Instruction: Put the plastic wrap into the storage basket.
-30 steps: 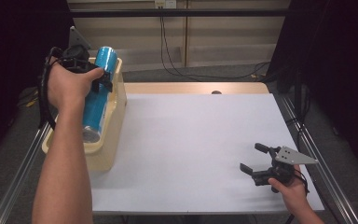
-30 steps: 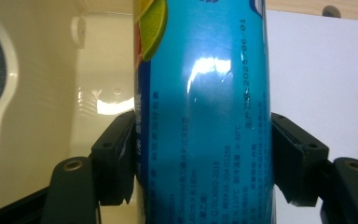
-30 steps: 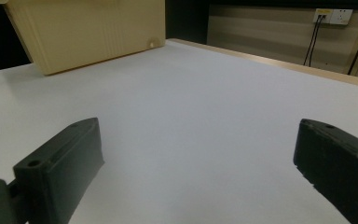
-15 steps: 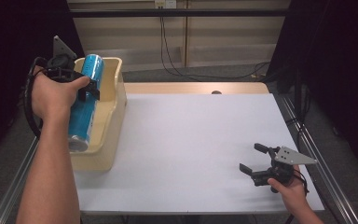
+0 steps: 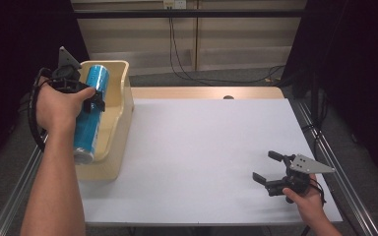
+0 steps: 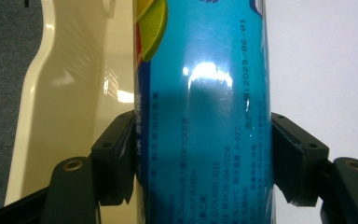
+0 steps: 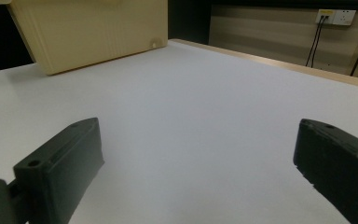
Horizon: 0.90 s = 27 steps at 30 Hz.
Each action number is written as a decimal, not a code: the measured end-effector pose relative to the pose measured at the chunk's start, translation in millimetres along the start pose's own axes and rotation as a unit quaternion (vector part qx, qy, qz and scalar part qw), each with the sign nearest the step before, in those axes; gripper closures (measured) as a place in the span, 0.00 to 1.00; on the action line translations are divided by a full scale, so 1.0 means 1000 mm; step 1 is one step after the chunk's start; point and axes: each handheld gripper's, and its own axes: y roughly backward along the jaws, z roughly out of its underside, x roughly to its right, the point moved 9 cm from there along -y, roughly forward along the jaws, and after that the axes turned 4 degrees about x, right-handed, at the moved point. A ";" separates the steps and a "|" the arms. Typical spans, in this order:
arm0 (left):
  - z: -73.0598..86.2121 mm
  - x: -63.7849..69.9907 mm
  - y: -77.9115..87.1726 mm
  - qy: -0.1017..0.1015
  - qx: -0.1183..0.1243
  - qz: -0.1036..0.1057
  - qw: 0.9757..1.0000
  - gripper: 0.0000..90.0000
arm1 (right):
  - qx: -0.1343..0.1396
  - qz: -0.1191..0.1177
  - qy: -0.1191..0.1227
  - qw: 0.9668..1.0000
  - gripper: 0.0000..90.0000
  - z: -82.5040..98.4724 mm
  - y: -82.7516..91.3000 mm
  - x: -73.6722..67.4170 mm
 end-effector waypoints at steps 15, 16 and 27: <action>0.013 -0.016 -0.018 0.001 -0.017 -0.004 1.000 0.36 | -0.004 0.001 0.001 1.000 0.01 0.001 0.000 0.001; 0.014 -0.017 -0.019 0.001 -0.018 -0.002 1.000 0.36 | -0.004 0.001 0.001 1.000 0.01 0.001 0.000 0.000; 0.023 -0.020 -0.023 0.000 -0.027 0.006 1.000 0.36 | -0.005 0.001 0.001 1.000 0.01 0.001 0.000 0.001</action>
